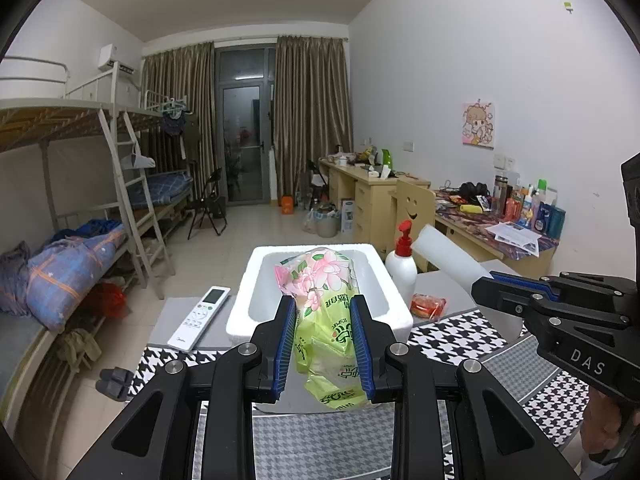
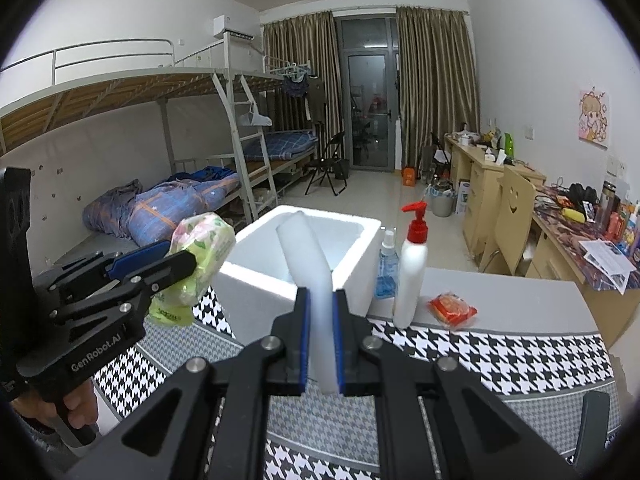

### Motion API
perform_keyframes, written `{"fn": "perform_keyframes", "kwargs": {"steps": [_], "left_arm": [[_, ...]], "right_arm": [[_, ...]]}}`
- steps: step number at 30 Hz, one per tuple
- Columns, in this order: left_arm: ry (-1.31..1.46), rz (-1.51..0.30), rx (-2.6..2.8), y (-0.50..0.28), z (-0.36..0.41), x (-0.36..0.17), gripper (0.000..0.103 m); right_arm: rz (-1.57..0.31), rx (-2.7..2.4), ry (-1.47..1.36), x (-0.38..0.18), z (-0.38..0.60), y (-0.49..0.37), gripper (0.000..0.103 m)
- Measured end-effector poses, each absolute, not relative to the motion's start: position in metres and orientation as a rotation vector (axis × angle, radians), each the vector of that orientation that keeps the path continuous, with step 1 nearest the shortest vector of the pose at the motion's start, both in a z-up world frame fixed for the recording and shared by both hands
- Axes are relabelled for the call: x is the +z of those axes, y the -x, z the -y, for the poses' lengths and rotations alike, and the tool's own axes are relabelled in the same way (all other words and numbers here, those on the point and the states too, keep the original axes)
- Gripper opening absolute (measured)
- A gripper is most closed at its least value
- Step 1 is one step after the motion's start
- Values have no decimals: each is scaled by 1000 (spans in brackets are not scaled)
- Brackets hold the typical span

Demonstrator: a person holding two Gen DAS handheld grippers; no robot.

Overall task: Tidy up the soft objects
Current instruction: 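Carry the green packet and white roller with both tools over the foam box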

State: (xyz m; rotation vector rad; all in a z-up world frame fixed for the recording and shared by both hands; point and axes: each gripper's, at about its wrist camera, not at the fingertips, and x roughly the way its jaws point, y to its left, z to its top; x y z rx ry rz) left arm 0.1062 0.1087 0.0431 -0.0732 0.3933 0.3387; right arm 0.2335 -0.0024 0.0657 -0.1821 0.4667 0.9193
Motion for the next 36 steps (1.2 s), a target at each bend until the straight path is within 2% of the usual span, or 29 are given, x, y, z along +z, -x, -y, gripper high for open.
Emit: {"fn": "perform_keyframes", "kwargs": {"steps": [36], "left_arm": [[85, -434, 363, -172, -150, 50, 30]], "right_arm": [[-465, 904, 206, 82, -50, -272, 13]]}}
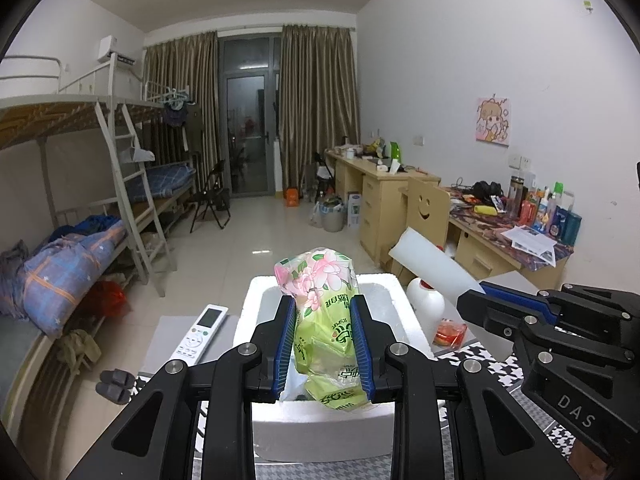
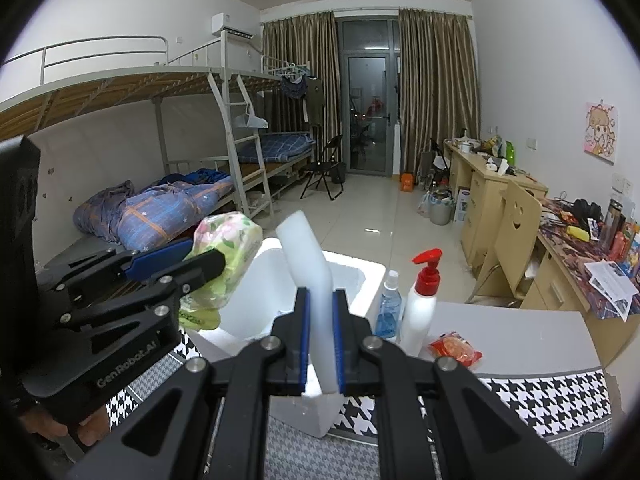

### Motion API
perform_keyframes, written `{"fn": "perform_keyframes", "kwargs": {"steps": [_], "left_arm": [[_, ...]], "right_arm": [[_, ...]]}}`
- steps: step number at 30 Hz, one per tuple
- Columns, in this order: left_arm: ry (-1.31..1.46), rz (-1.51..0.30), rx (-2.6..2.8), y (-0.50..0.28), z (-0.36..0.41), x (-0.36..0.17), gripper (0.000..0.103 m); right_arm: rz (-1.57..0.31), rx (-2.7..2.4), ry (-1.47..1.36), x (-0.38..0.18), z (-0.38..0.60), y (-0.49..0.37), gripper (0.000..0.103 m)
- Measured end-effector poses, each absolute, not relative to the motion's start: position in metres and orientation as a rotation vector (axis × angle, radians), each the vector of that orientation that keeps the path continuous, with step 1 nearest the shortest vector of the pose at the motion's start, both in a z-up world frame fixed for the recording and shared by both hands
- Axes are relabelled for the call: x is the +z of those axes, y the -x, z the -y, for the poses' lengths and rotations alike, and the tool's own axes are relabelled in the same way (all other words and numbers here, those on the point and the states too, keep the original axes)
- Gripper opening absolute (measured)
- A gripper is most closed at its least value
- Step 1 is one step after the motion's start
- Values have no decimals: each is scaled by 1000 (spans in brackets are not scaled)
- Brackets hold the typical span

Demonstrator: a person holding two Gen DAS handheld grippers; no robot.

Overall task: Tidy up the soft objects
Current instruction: 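Carry the green packet and white roller with both tools over the foam box, then open the left gripper to drop the green packet into the box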

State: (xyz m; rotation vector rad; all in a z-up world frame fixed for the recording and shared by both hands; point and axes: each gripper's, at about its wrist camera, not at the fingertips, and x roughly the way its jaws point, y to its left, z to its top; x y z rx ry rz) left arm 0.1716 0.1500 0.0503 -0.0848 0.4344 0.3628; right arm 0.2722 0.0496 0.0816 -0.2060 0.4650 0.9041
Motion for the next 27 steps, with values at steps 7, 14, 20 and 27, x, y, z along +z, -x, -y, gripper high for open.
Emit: {"fn": "perform_keyframes", "kwargs": {"steps": [7, 14, 20, 27], "left_arm": [[96, -467, 361, -189, -156, 45, 30], [98, -491, 367, -203, -164, 38, 30], [110, -511, 355, -211, -170, 30, 30], [110, -526, 357, -221, -177, 22, 76]], "right_arm": [[-485, 893, 207, 78, -56, -283, 13], [-497, 887, 214, 74, -57, -290, 13], [-507, 882, 215, 70, -60, -295, 13], [-513, 869, 216, 67, -60, -299, 13]]}}
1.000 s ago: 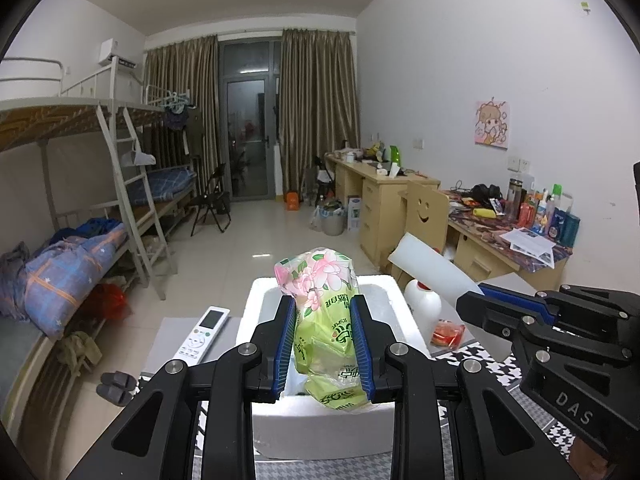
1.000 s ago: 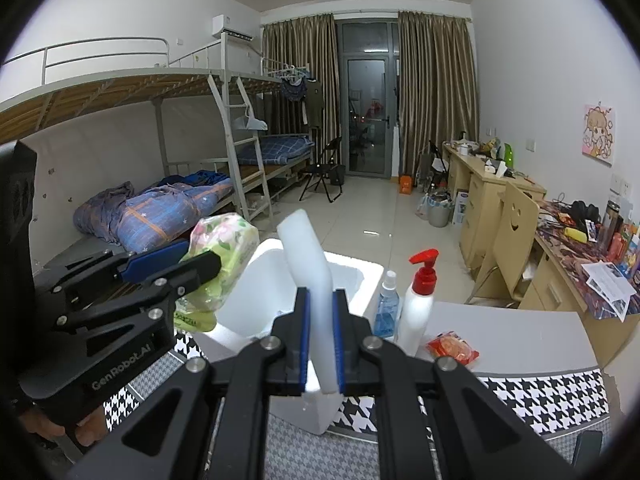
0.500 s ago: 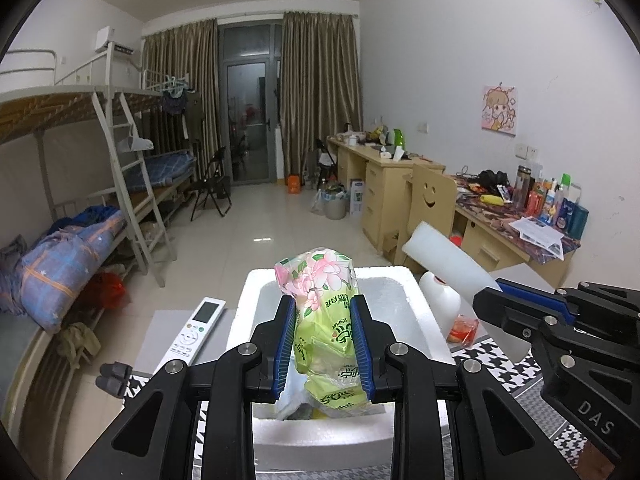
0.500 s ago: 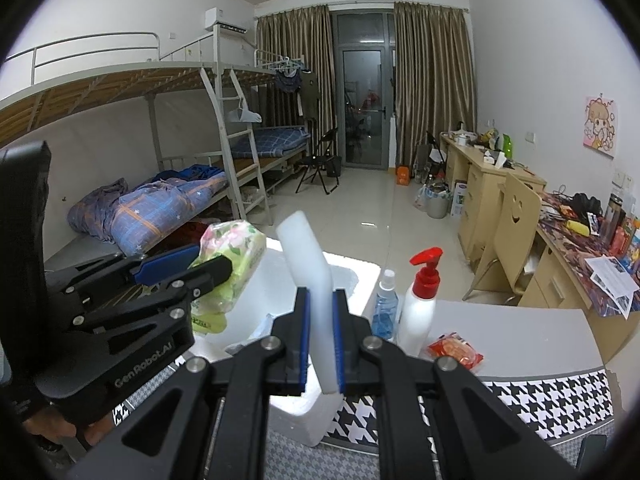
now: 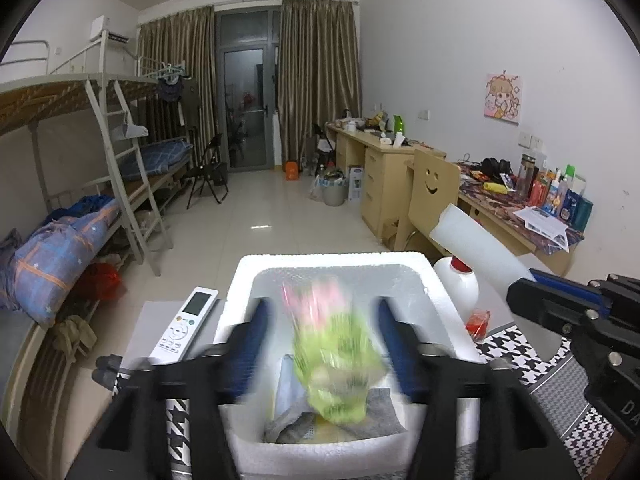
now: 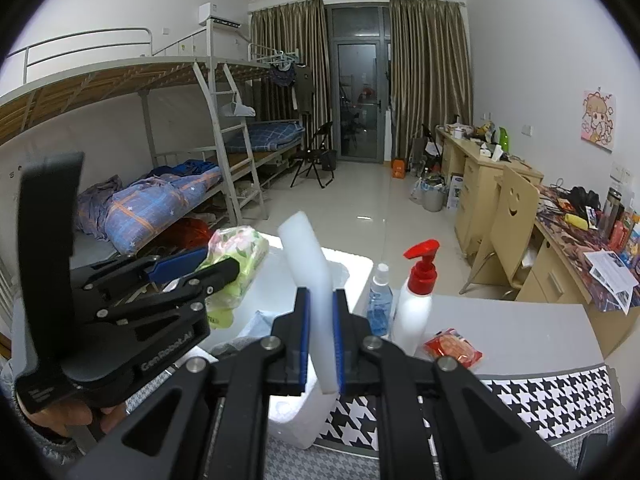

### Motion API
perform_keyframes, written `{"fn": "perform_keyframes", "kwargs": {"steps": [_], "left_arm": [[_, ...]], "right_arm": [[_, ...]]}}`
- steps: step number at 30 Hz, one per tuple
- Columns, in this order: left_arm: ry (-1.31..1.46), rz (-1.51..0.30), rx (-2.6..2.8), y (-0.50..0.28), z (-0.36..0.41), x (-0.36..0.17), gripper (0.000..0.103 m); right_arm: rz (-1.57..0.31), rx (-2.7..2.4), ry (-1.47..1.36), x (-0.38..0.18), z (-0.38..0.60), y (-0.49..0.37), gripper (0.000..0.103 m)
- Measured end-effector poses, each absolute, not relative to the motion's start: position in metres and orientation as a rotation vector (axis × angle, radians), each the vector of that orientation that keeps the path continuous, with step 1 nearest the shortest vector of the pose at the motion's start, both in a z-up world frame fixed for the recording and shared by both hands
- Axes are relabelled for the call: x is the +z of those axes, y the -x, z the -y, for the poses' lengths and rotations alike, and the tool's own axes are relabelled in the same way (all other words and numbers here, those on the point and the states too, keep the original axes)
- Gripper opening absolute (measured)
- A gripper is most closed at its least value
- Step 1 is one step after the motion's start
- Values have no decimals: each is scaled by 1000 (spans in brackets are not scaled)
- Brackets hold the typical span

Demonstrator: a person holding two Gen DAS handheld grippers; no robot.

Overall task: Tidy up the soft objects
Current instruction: 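Open the left gripper to drop the green packet into the box, then lower the white roller into the box and open the right gripper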

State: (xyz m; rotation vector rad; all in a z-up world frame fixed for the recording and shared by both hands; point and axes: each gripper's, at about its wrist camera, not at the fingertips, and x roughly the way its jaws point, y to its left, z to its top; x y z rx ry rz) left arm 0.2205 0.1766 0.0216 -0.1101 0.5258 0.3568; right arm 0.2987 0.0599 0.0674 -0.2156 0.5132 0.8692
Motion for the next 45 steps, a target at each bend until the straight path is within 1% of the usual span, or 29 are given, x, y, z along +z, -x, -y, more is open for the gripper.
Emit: {"fn": "perform_keyframes", "kwargs": {"steps": [1, 2, 11, 13, 25, 45], "left_arm": [[106, -516, 364, -219, -177, 21, 85], [99, -505, 383, -217, -178, 22, 87], [117, -488, 449, -201, -186, 24, 96], [119, -477, 469, -195, -188, 26, 100], [126, -445, 554, -163, -202, 28, 102], [162, -417, 626, -117, -222, 32, 102]], "right_arm": [[-512, 865, 218, 68, -60, -299, 13], [-508, 864, 221, 67, -59, -299, 13], [-509, 868, 223, 66, -61, -299, 13], [-509, 874, 228, 65, -63, -298, 13], [-505, 920, 236, 65, -78, -290, 13], [-518, 940, 263, 53, -105, -290, 13]]}}
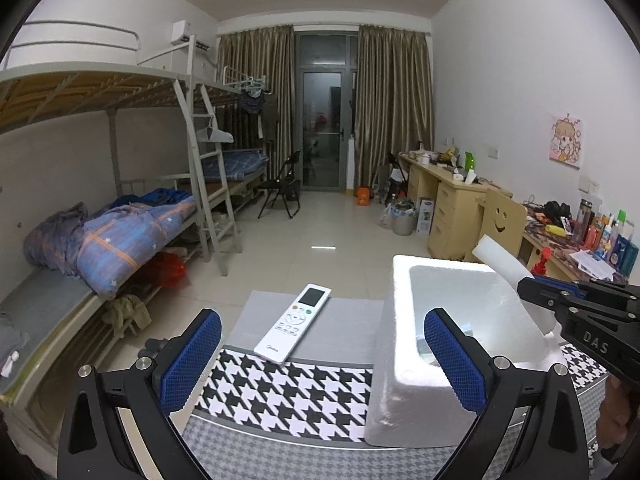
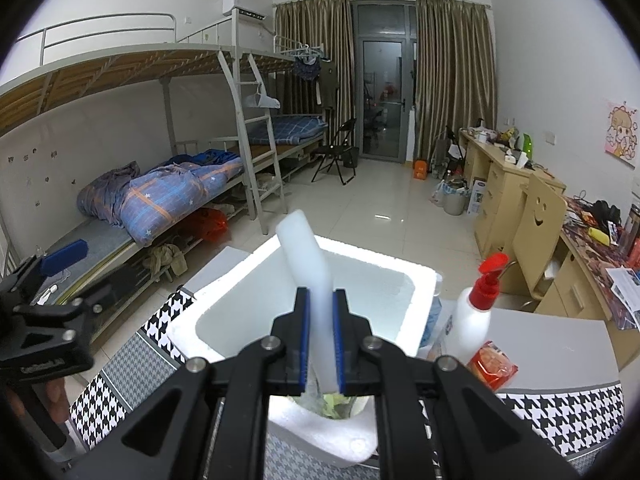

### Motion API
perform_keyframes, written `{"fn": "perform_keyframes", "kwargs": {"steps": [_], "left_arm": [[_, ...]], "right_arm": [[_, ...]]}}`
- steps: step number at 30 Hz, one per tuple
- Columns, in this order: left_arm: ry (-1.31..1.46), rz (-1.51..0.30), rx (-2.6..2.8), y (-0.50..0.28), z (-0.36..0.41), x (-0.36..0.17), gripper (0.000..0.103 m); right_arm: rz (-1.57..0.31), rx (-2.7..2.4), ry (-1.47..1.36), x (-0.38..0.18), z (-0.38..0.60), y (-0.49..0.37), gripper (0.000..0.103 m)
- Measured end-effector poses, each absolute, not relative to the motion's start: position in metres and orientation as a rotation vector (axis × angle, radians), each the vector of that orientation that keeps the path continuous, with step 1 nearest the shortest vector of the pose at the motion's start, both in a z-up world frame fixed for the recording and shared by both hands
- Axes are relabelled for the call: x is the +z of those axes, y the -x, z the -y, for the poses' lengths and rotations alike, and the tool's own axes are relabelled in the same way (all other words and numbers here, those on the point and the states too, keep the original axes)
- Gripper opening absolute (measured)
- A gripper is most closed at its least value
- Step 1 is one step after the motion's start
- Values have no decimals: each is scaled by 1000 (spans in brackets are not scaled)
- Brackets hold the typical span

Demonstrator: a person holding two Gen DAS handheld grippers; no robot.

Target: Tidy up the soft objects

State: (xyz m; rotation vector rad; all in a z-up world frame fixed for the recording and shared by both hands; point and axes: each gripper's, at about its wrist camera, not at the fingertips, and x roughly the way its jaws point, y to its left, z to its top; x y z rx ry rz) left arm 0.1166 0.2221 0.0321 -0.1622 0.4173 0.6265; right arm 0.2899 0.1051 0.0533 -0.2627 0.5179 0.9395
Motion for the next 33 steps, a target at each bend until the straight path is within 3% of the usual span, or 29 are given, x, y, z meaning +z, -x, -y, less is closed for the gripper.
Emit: {"fn": "perform_keyframes", "kwargs": {"steps": [6, 9, 12, 13, 14, 33], "left_arm": [[173, -419, 650, -101, -228, 30, 102], [171, -417, 656, -94, -227, 30, 102], [171, -412, 656, -90, -229, 32, 102], [170, -410, 654, -89, -228, 32, 102], [170, -409, 652, -88, -228, 32, 102], [167, -393, 613, -68, -202, 32, 102]], "right_arm": [[-517, 936, 272, 51, -112, -289, 13], [-512, 926, 267, 50, -114, -289, 19], [-499, 899, 270, 48, -114, -292, 42], [-501, 896, 267, 47, -115, -292, 56], [-500, 894, 261, 47, -114, -291, 64], [-427, 927, 266, 60, -89, -259, 79]]}}
